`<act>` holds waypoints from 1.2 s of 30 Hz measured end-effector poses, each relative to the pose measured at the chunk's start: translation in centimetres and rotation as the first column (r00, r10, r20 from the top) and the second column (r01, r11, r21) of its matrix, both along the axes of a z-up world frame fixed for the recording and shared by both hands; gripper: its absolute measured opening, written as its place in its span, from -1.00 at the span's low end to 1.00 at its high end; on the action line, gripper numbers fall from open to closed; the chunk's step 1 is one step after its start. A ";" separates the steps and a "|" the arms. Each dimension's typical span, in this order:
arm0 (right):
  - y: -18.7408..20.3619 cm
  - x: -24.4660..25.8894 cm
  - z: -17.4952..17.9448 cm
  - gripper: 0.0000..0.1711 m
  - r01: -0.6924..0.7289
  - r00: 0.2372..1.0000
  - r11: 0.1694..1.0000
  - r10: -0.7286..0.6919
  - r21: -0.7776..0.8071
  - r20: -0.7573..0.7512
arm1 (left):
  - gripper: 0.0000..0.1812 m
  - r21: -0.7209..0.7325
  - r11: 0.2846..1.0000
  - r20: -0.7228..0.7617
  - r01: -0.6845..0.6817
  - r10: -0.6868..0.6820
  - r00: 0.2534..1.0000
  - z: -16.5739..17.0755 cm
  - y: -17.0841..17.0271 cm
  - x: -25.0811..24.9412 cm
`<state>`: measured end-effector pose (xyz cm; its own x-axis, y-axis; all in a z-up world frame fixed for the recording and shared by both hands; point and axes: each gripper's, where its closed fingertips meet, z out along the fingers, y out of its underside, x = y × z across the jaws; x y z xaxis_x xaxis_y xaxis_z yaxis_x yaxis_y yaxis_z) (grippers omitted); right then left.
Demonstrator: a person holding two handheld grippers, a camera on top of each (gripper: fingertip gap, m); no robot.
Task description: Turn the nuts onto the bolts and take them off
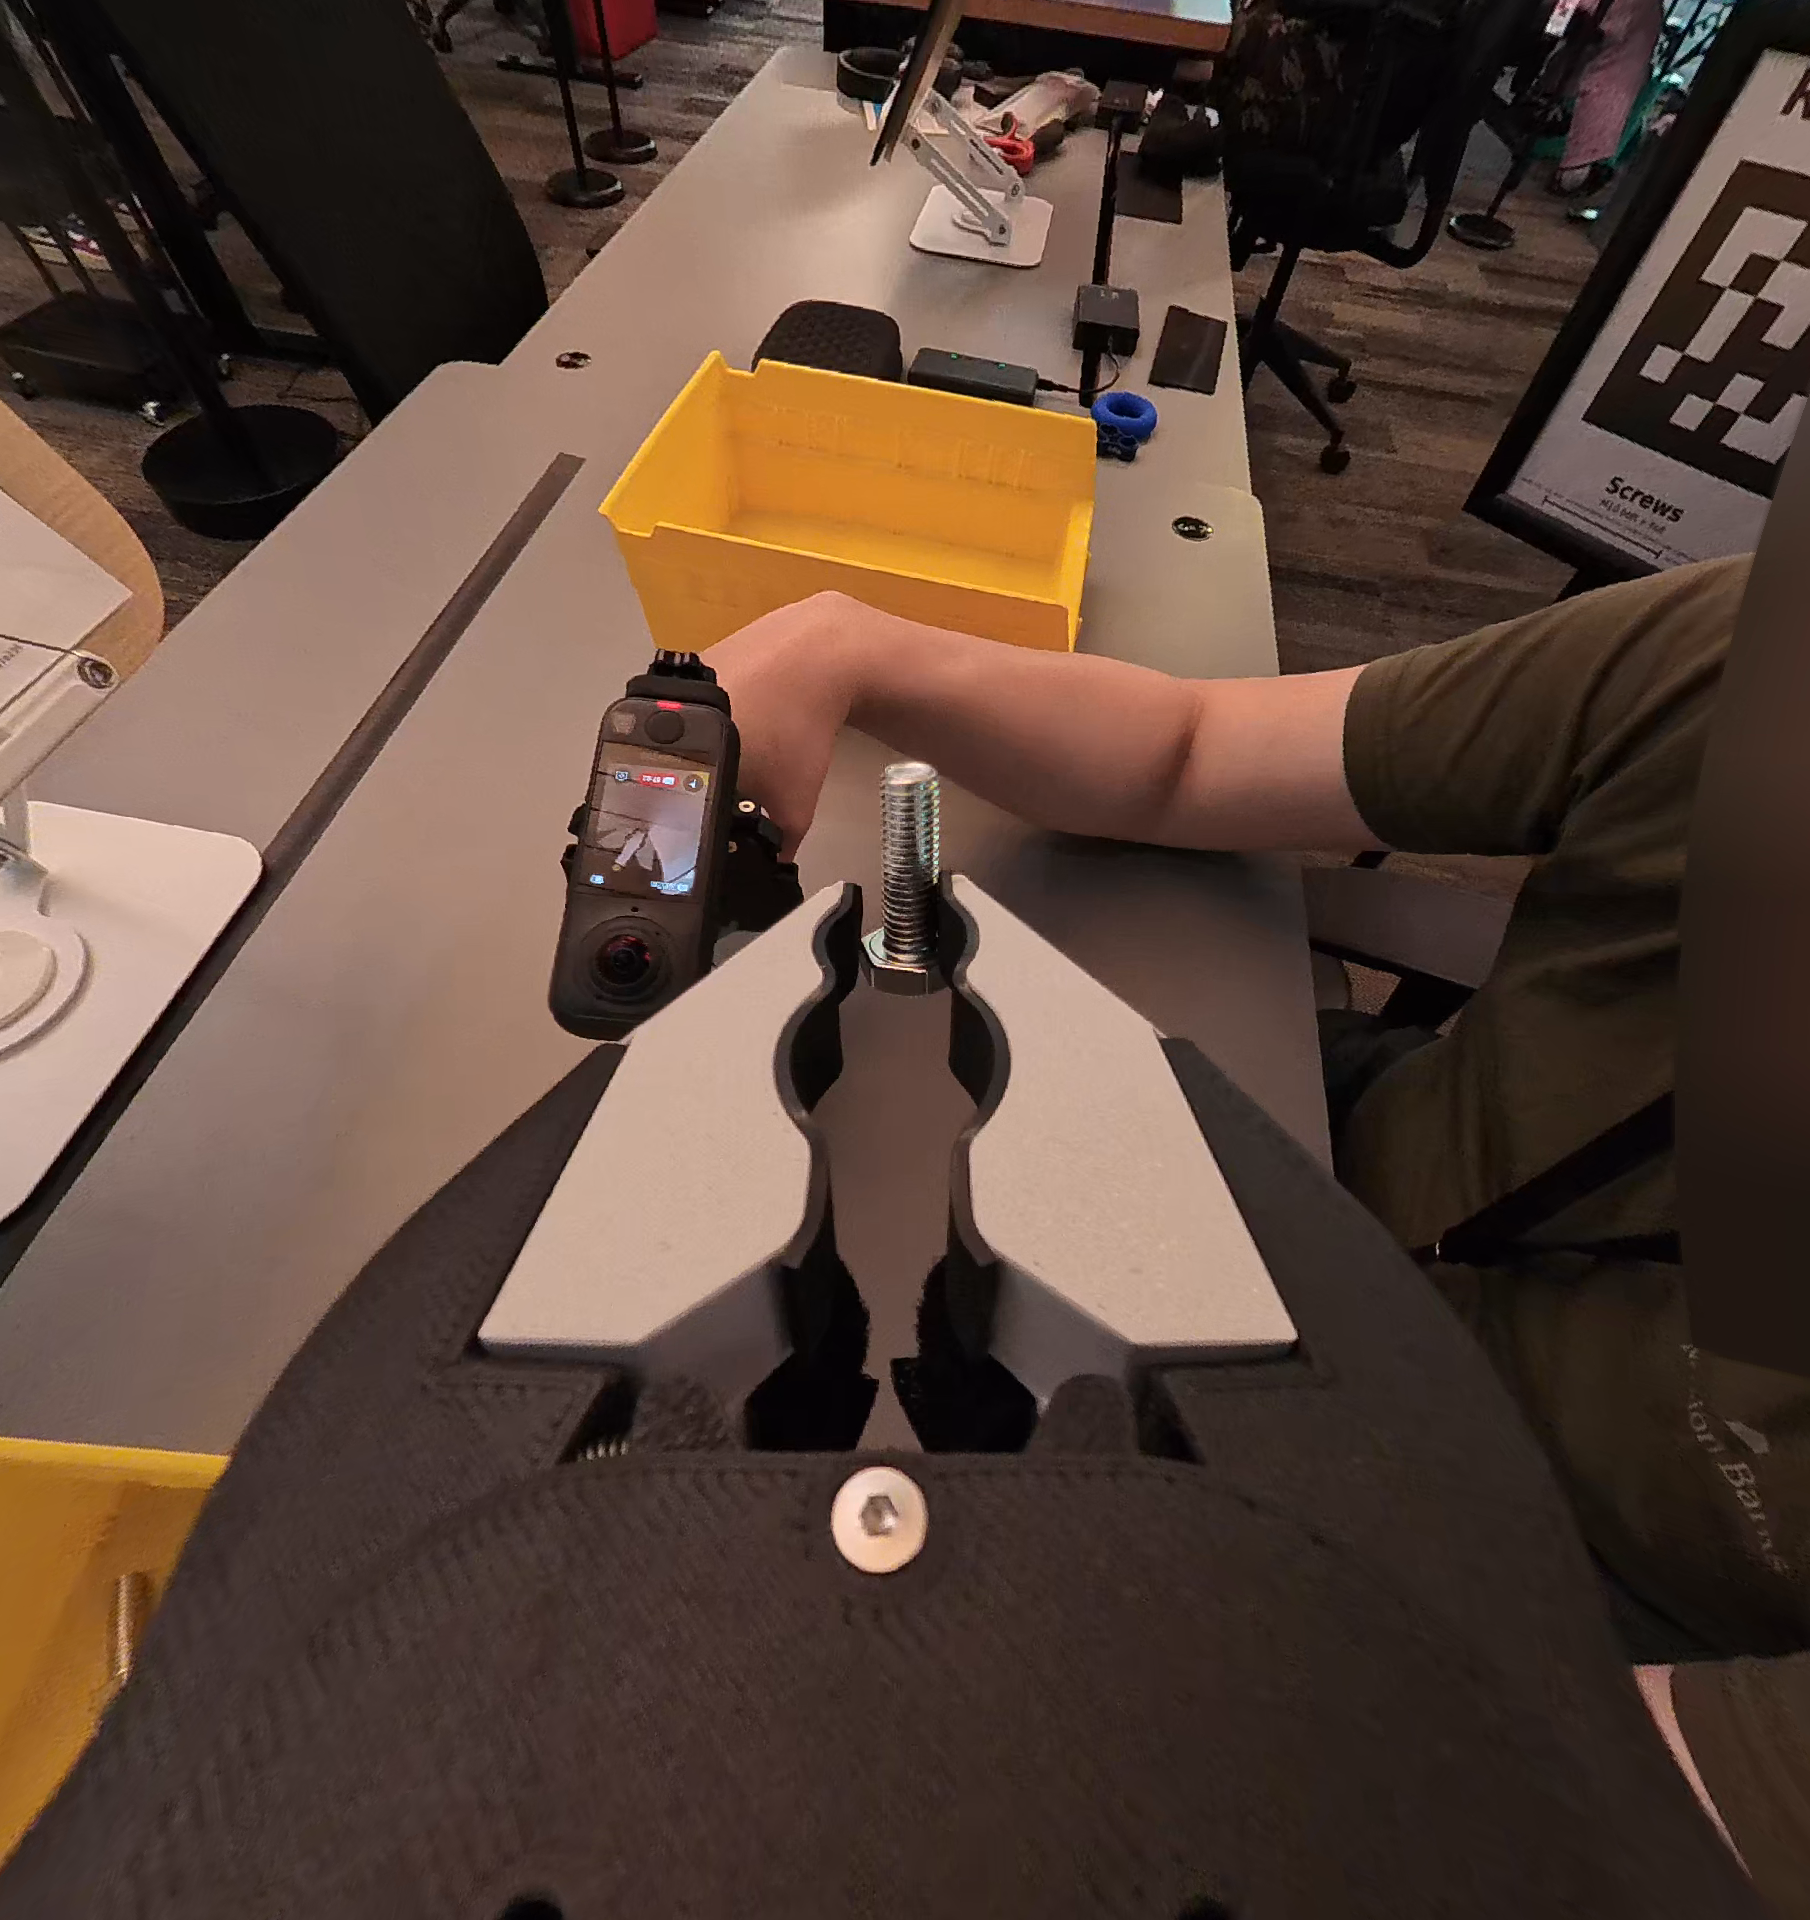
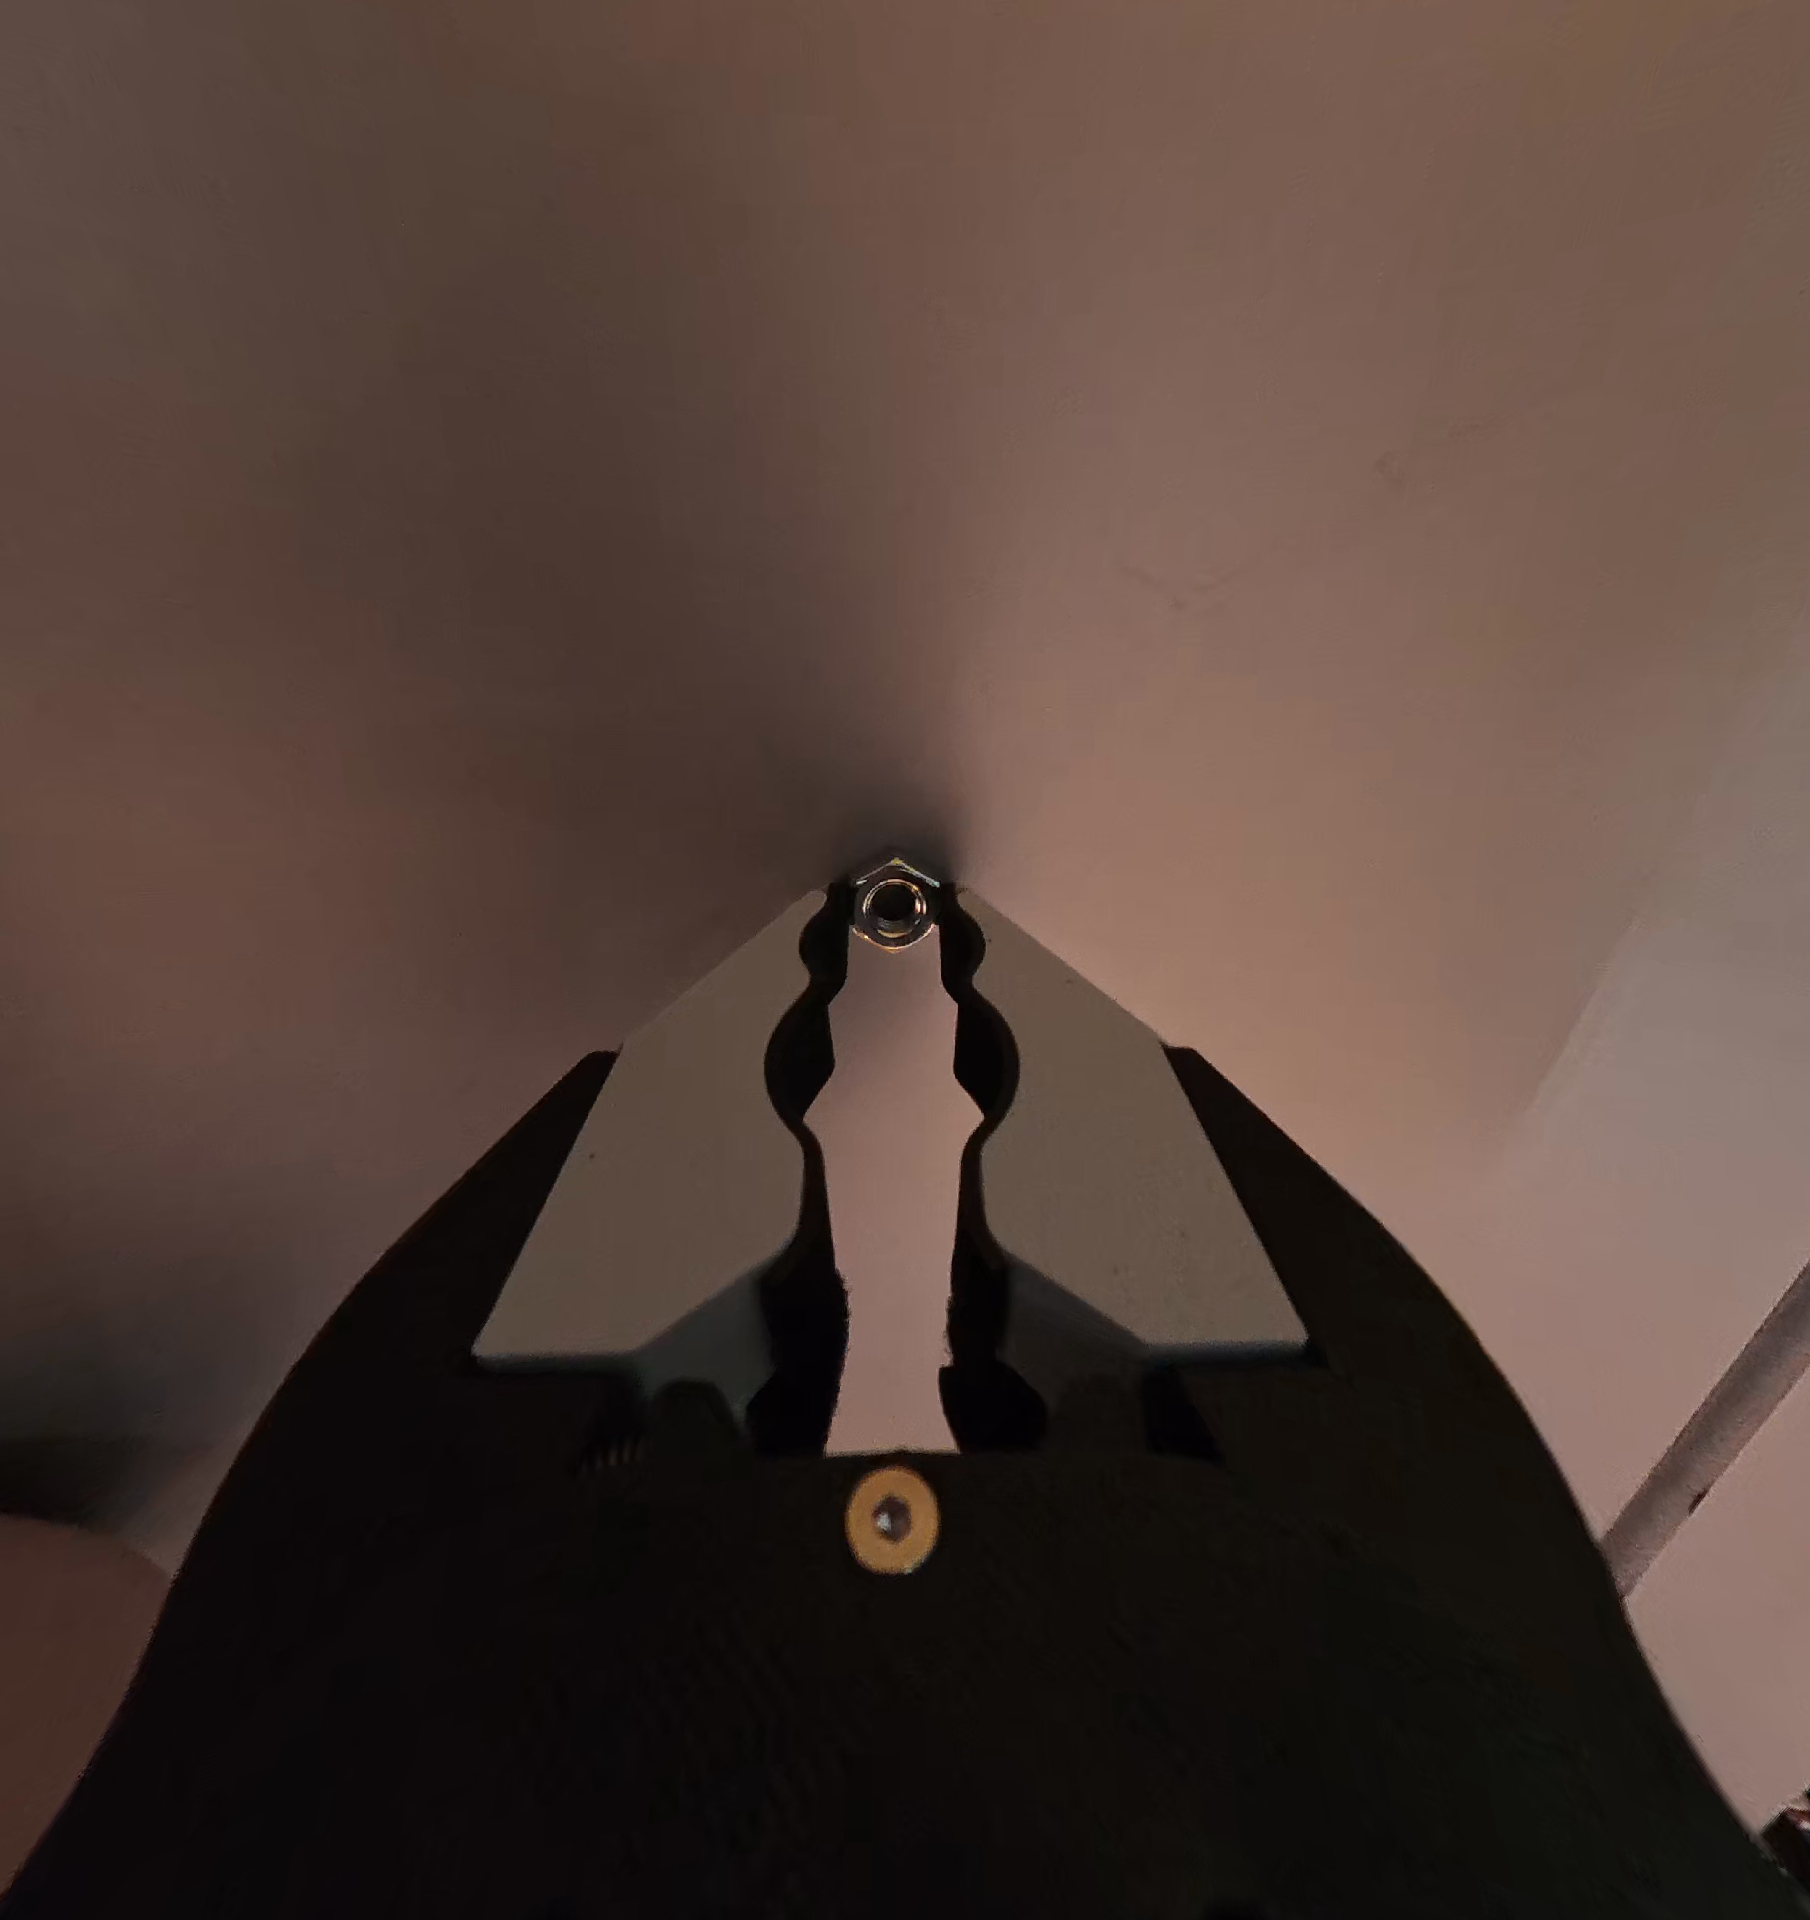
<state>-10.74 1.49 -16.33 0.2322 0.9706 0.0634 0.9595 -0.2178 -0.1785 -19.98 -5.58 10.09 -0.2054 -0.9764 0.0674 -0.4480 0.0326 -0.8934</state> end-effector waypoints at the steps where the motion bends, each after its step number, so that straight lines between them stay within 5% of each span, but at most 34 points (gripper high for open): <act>1: 0.0 0.0 0.0 -0.81 0.014 1.000 1.000 -0.014 -0.003 -0.004 | -0.86 0.002 1.000 -0.002 0.000 0.000 1.000 -0.1 0.0 0.0; 7: 0.2 1.6 1.2 -0.82 0.180 0.984 0.984 -0.180 0.002 -0.009 | -0.87 -0.014 1.000 -0.012 -0.005 0.005 1.000 -0.4 0.2 0.3; 10: 1.5 3.8 4.0 -0.83 0.379 0.924 0.924 -0.375 0.049 -0.078 | -0.87 -0.028 0.999 -0.023 -0.032 0.031 0.999 -0.7 0.8 0.9; 17: 1.9 8.1 14.5 -0.82 0.694 0.670 0.709 -0.570 0.128 -0.476 | -0.87 -0.067 0.997 -0.093 -0.040 0.034 0.995 -2.9 1.1 3.5; 22: -0.7 8.9 24.0 -0.82 0.814 0.386 0.576 -0.431 0.081 -0.816 | -0.87 -0.106 0.994 -0.104 -0.019 0.008 0.994 -4.1 0.4 6.0; 25: -3.2 9.2 27.7 -0.82 0.826 0.253 0.563 -0.329 0.026 -0.910 | -0.87 -0.116 0.993 -0.099 -0.006 -0.006 0.995 -4.7 -0.3 7.5; 31: -5.9 9.9 26.5 -0.82 0.815 0.240 0.579 -0.374 -0.023 -0.896 | -0.87 -0.080 0.996 -0.055 0.041 -0.045 0.997 -5.2 -1.9 9.7; 36: -6.1 12.1 24.0 -0.82 0.864 0.366 0.495 -0.491 0.092 -0.790 | -0.87 -0.013 0.998 0.040 0.057 -0.056 0.998 -5.2 -2.1 11.6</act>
